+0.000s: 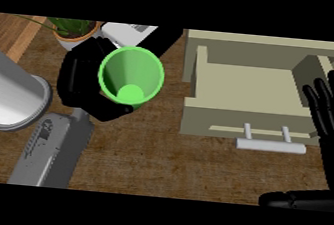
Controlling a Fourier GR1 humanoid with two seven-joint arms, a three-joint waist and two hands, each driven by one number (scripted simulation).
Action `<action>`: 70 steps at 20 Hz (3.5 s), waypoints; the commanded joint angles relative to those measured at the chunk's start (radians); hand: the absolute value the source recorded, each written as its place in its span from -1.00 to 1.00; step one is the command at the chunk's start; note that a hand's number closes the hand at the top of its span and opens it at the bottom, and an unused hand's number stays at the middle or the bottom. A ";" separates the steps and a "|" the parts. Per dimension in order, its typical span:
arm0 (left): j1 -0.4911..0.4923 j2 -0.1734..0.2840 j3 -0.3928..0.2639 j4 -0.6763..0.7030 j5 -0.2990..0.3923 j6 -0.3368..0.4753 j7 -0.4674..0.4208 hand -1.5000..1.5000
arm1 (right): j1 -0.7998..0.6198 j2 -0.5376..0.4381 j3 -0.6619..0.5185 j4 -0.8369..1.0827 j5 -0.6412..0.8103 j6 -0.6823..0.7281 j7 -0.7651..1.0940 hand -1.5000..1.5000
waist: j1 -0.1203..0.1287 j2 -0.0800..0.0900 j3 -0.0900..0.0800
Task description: Pick up the cup, place it into the drawer and close the drawer
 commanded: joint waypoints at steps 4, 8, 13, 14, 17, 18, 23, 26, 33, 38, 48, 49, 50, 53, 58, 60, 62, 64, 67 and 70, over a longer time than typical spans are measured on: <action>-0.226 -0.010 0.010 0.056 -0.045 0.092 0.129 1.00 | -0.031 0.003 0.001 0.046 0.010 0.003 -0.020 -1.00 | -0.005 0.003 0.000; -0.312 -0.014 0.017 0.124 -0.080 0.133 0.143 1.00 | -0.011 -0.009 -0.024 0.049 -0.015 0.020 -0.027 -1.00 | -0.007 0.003 0.000; -0.435 -0.014 0.029 0.248 -0.095 0.163 0.164 1.00 | 0.038 -0.016 -0.027 -0.017 -0.037 0.033 0.000 -1.00 | -0.013 0.003 0.000; -0.458 -0.047 -0.041 0.231 -0.089 0.234 0.203 1.00 | -0.054 -0.031 -0.062 0.042 -0.050 0.010 0.022 -1.00 | -0.011 0.003 0.000; -0.515 -0.047 -0.072 0.329 -0.110 0.260 0.165 1.00 | -0.013 -0.012 -0.025 0.015 -0.024 0.016 -0.002 -1.00 | -0.018 0.003 0.000; -0.543 -0.048 -0.059 0.374 -0.088 0.267 0.173 1.00 | 0.036 -0.012 -0.012 -0.015 -0.020 0.032 -0.004 -1.00 | -0.022 0.003 0.000; -0.621 -0.048 -0.150 0.539 0.008 0.355 0.086 1.00 | -0.015 -0.003 -0.006 0.057 -0.010 0.029 -0.031 -1.00 | -0.027 0.006 0.000; -0.612 -0.048 -0.128 0.559 -0.001 0.304 0.062 1.00 | -0.059 -0.038 -0.069 0.035 -0.060 0.021 0.023 -1.00 | -0.016 0.004 0.000; -0.726 -0.048 -0.287 0.749 0.151 0.449 0.006 1.00 | -0.083 -0.028 -0.035 0.031 -0.044 0.011 0.037 -1.00 | -0.055 0.010 0.000; -0.803 -0.048 -0.295 0.896 0.182 0.411 -0.019 1.00 | -0.005 0.004 0.016 0.043 0.007 0.037 -0.052 -1.00 | -0.064 0.013 0.000; -0.871 -0.048 -0.450 1.012 0.260 0.434 -0.010 1.00 | -0.108 0.002 0.027 0.093 0.005 0.023 -0.020 -1.00 | -0.103 0.025 0.001; -0.867 -0.048 -0.472 1.026 0.244 0.422 -0.007 1.00 | -0.047 0.002 0.014 0.129 -0.016 0.067 -0.101 -1.00 | -0.102 0.026 0.002; -0.855 -0.048 -0.515 0.997 0.251 0.470 0.013 1.00 | -0.044 -0.003 0.018 0.062 -0.022 0.054 -0.049 -1.00 | -0.113 0.021 0.002; -0.848 -0.048 -0.565 1.008 0.248 0.479 0.022 -1.00 | -0.074 -0.006 -0.006 0.089 -0.035 0.045 -0.046 -1.00 | -0.114 0.024 0.002; -0.829 -0.048 -0.587 0.983 0.295 0.492 -0.008 -1.00 | -0.052 -0.006 0.001 0.110 -0.066 0.083 -0.072 -1.00 | -0.118 0.029 0.002; -0.818 -0.048 -0.588 0.960 0.330 0.493 -0.027 -1.00 | -0.096 0.008 0.004 0.097 -0.074 0.058 -0.050 -1.00 | -0.118 0.030 0.001; -0.855 -0.048 -0.552 0.962 0.367 0.460 -0.035 -1.00 | -0.103 0.001 0.001 0.103 -0.082 0.063 -0.040 -1.00 | -0.115 0.030 0.001; -0.845 -0.048 -0.540 0.935 0.397 0.444 -0.068 -1.00 | -0.116 -0.029 -0.064 0.146 -0.131 0.088 -0.061 -1.00 | -0.094 0.026 0.001; -0.842 -0.048 -0.516 0.906 0.435 0.455 -0.146 -1.00 | -0.085 0.002 -0.004 0.075 -0.155 0.079 0.006 -1.00 | -0.085 0.019 0.000; -0.847 -0.048 -0.470 0.900 0.466 0.402 -0.173 -1.00 | -0.088 -0.030 -0.052 0.073 -0.179 0.081 0.019 -1.00 | -0.051 0.013 0.000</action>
